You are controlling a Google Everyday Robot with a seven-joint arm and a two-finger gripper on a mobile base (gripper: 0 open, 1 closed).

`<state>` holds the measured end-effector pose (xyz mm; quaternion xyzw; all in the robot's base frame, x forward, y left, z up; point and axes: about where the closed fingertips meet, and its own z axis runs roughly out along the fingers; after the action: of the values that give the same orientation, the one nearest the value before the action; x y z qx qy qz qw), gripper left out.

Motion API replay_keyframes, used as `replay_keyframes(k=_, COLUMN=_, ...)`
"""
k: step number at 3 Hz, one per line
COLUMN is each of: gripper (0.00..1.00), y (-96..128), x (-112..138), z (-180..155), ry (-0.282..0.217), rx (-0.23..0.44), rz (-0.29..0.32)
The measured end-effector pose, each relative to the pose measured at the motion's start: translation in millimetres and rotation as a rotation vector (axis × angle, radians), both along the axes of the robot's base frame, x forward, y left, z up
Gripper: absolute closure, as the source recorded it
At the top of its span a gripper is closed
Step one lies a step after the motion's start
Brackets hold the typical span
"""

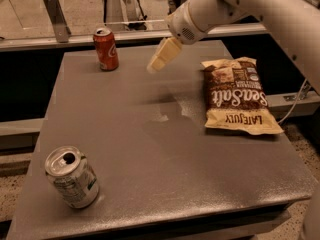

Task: Knock coke can over

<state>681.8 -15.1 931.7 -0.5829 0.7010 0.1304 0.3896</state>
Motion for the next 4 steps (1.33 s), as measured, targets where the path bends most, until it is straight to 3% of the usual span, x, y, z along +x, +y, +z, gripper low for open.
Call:
replay_keyframes(k=2, gripper=0.0, y=58.0, x=56.2, z=-22.6, ry=0.013, rx=0.261, rz=-0.036)
replay_keyframes(k=4, gripper=0.0, y=119.3, x=82.0, z=-37.0, ry=0.048, rx=0.422, rz=0.015)
